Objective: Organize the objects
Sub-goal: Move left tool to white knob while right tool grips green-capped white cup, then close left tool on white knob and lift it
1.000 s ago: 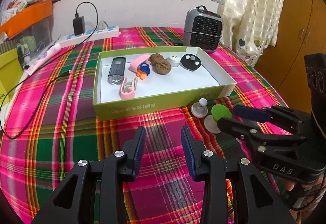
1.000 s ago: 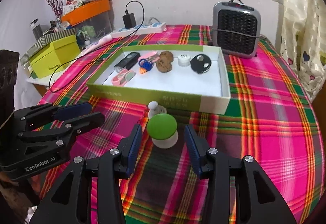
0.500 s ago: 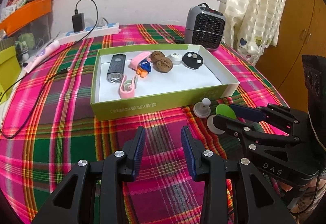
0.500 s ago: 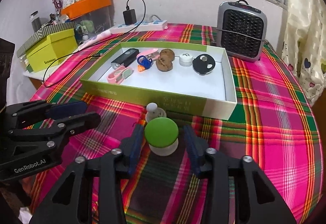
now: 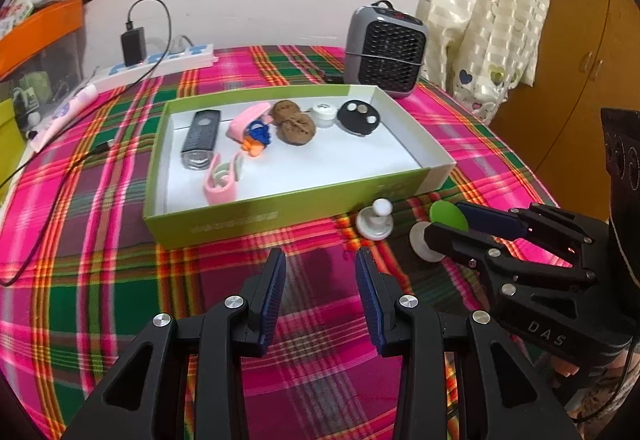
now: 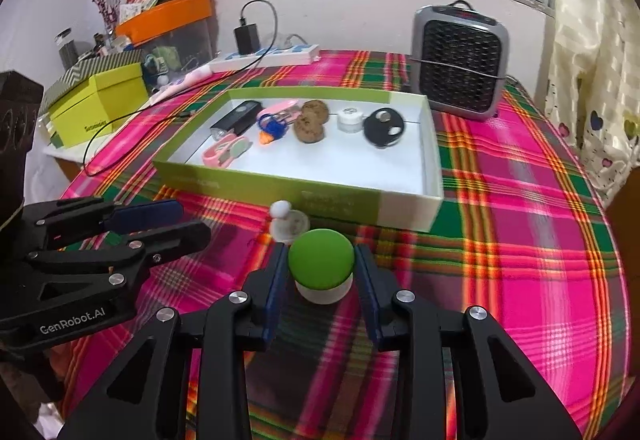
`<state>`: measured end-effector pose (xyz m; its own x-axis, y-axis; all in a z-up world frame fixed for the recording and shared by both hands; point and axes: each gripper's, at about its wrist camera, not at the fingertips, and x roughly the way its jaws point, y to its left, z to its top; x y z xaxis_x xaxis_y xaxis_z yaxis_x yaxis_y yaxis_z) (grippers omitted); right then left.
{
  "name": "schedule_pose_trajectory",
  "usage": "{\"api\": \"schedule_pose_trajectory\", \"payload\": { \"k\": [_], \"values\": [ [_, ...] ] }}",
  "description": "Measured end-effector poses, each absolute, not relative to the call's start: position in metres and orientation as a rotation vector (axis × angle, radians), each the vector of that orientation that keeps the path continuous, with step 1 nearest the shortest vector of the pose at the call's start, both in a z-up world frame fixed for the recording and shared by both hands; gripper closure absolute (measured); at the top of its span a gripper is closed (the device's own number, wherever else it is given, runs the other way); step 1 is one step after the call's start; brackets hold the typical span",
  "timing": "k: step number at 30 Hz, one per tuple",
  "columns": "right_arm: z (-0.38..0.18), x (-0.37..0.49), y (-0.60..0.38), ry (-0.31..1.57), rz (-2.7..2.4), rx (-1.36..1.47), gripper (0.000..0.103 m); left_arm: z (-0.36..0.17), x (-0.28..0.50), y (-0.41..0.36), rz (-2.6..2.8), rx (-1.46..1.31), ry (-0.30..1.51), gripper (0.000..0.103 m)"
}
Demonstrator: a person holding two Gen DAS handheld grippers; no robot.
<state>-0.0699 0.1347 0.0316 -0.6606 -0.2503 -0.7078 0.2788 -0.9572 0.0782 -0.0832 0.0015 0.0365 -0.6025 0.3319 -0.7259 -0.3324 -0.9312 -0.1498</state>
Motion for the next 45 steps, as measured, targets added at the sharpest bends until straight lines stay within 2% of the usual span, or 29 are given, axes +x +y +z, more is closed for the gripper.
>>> {"api": "schedule_pose_trajectory", "payload": {
  "k": [15,39,42,45],
  "values": [
    [0.036,-0.068,0.164,-0.005,-2.67,1.112,0.068,0.034,-0.099,0.046,2.457,-1.129,0.08,0.069],
    [0.032,-0.072,0.179,-0.057,-2.659,1.118,0.068,0.018,-0.117,0.064,2.503,-1.185,0.143,0.069],
    [0.031,-0.073,0.18,-0.06,-2.656,1.123,0.068,0.018,-0.117,0.064,2.506,-1.185,0.141,0.069],
    [0.03,-0.073,0.179,-0.061,-2.652,1.127,0.068,0.018,-0.118,0.064,2.515,-1.188,0.141,0.075]
  ]
}}
